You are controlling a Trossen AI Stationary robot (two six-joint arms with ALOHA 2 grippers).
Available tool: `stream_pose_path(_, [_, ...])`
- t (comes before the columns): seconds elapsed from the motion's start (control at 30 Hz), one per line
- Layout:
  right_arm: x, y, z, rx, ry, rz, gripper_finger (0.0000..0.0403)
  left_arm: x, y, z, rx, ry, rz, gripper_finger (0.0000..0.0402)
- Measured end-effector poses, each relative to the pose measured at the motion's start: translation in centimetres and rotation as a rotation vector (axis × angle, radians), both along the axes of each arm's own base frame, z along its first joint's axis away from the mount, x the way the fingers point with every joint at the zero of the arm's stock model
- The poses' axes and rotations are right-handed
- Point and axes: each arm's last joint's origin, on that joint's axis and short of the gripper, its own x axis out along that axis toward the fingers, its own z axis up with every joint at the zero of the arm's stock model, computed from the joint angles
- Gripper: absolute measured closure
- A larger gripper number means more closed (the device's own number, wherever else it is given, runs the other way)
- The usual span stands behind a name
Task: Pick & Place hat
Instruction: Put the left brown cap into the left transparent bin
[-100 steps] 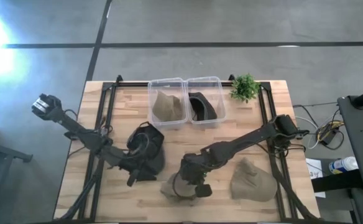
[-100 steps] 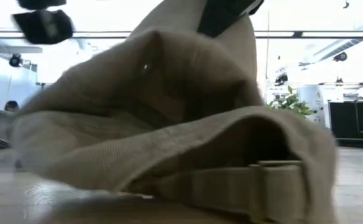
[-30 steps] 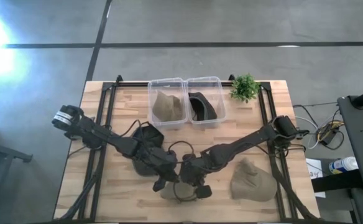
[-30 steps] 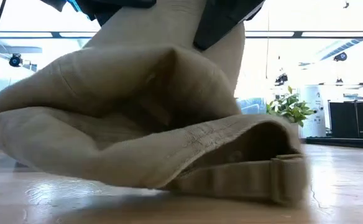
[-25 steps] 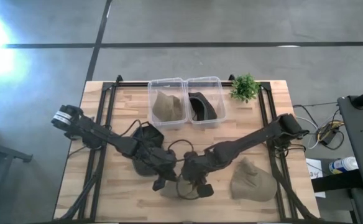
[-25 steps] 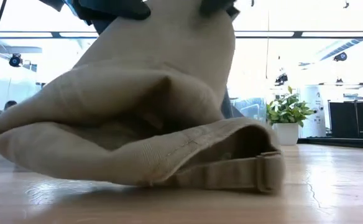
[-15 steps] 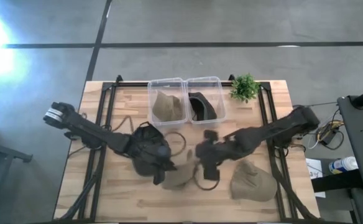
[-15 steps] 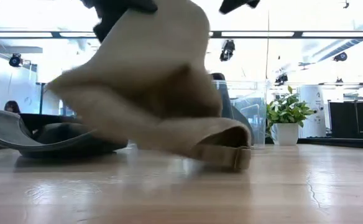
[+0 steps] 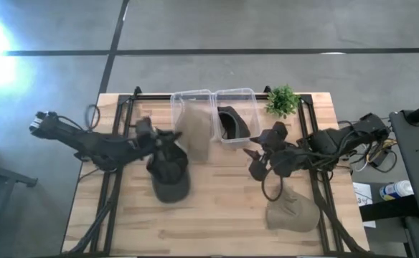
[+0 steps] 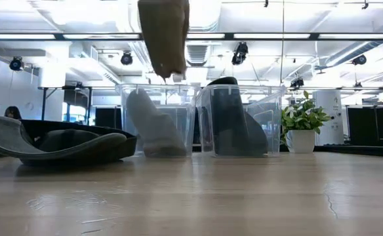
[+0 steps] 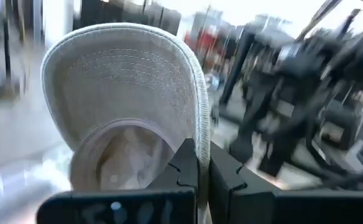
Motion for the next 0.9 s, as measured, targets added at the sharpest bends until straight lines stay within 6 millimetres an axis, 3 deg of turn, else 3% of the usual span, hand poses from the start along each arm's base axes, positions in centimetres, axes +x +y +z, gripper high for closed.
stream_pose_path(0.17, [1.0,0.2,-1.0,-0.017,0.037,-0.008,0.0202,-0.4,1.4,1.4,0.210,0.008,0.098,0.0395])
stream_pose_path(0.33, [2.4,0.8,-2.5,-0.038,0.088,-0.008,0.0202,1.0,4.0,0.1,0.237,0.085,0.238,0.0395])
stream_pose_path(0.6, [4.4,1.4,-4.7,0.034,0.101,-0.083,0.0202,4.0,8.1,-6.4,0.078,0.151,0.209,0.0389])
stream_pose_path(0.9, [4.7,1.7,-5.2,0.087,0.119,-0.083,0.0202,3.1,9.0,-13.9,-0.142,0.134,0.250,0.0390])
